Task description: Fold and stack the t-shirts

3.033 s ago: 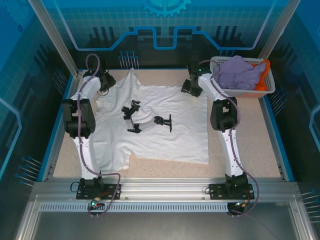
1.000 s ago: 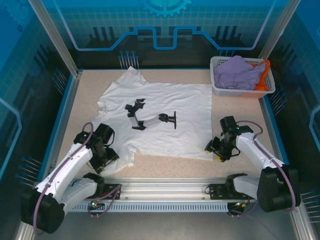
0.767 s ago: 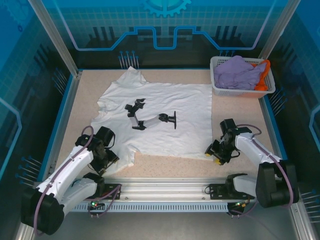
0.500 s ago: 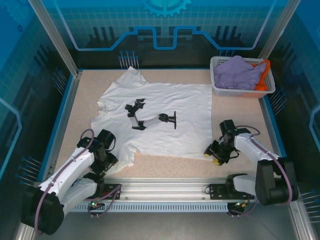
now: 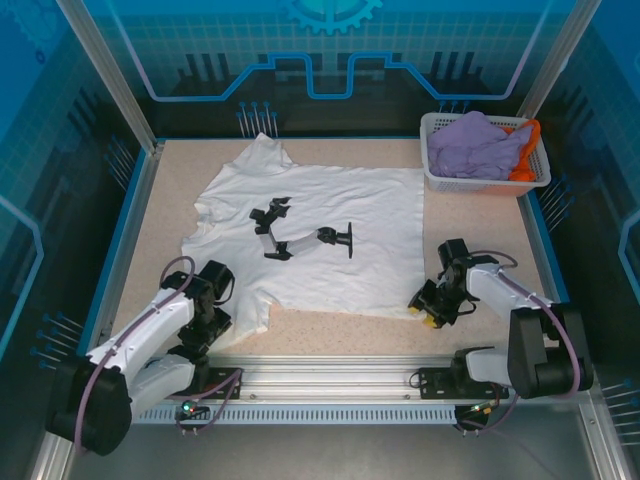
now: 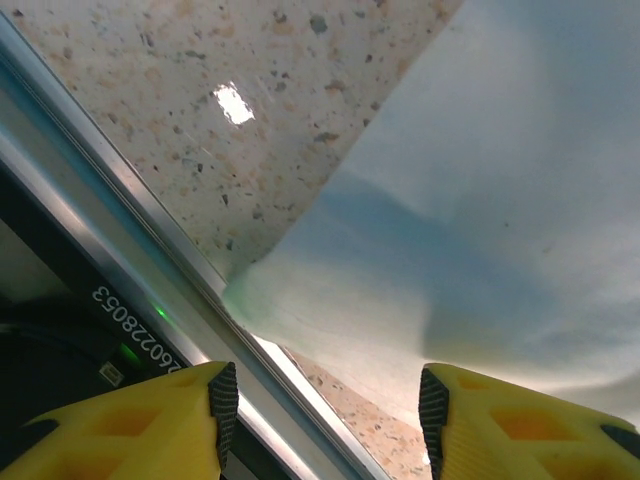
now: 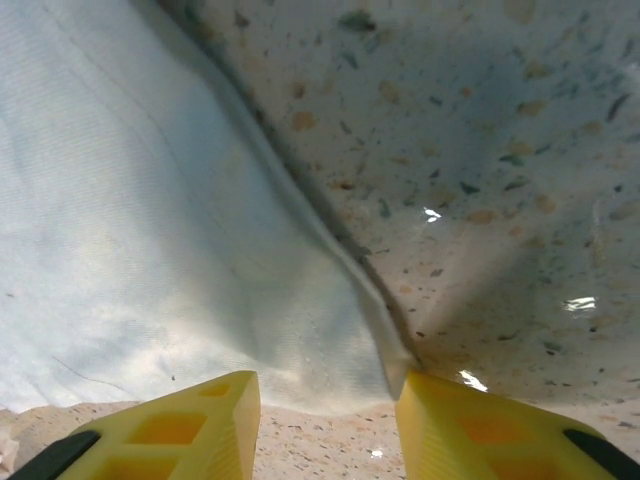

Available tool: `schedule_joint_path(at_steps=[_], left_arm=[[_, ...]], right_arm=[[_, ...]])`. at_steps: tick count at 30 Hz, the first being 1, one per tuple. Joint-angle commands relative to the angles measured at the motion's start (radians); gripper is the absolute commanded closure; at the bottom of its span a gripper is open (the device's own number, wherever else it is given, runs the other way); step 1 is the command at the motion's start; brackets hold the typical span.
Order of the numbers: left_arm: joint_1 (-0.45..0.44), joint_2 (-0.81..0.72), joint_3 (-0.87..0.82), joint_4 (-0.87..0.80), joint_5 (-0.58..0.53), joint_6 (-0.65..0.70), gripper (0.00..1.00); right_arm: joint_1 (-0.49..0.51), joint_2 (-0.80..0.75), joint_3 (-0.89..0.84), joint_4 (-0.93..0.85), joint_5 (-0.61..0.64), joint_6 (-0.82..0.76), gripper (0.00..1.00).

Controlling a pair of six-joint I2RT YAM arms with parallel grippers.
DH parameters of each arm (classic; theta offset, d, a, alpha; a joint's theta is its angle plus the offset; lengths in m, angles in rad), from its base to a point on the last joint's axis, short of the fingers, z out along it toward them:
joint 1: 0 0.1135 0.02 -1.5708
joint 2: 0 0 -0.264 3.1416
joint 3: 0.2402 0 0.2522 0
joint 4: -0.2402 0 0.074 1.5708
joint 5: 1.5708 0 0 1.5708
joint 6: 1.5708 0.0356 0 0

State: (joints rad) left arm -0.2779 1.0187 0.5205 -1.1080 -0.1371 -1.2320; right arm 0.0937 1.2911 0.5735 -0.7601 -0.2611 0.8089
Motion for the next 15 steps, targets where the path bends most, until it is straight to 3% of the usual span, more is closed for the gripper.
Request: schedule_joint_path(at_steps=[1, 9, 15], left_arm=[[-0.006, 0.013, 0.005, 0.021, -0.026, -0.001, 0.48], [-0.008, 0.073, 0.027, 0.06, -0.012, 0.031, 0.48], [-0.062, 0.035, -0.016, 0.138, 0.041, -0.055, 0.49]], right_arm=[[-0.022, 0.013, 0.019, -0.03, 0.035, -0.015, 0.63], [-0.022, 0.05, 0.031, -0.028, 0.025, -0.014, 0.76], [-0.022, 0.055, 0.035, -0.023, 0.017, -0.019, 0.78]])
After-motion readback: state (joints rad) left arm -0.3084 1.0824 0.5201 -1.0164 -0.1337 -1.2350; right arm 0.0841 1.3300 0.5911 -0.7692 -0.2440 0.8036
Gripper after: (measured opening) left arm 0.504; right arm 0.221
